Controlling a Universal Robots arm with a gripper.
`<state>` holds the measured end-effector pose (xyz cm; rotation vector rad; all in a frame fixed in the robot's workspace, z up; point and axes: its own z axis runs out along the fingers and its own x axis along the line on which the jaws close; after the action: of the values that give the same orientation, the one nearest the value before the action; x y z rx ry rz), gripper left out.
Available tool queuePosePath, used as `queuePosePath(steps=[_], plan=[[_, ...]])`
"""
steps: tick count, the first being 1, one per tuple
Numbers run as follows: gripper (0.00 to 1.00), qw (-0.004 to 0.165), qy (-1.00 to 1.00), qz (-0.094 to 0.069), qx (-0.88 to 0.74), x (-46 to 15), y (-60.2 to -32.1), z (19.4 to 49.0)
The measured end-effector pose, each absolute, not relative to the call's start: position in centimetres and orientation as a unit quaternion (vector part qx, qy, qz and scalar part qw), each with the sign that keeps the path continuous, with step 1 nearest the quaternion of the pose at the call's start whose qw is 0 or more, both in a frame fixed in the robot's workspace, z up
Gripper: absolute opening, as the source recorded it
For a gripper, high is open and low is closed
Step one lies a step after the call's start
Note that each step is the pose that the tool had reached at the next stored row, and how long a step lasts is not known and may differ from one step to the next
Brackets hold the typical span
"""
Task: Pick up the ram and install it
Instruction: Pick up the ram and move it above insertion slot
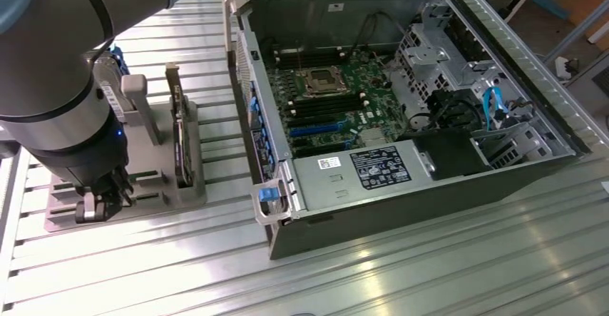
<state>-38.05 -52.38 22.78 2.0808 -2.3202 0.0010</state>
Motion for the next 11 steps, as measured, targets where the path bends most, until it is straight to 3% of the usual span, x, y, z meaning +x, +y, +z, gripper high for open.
queuePosePath(steps=[11], plan=[[0.23, 0.012, -0.736, 0.0, 0.677, -38.06, -52.34, 22.71]])
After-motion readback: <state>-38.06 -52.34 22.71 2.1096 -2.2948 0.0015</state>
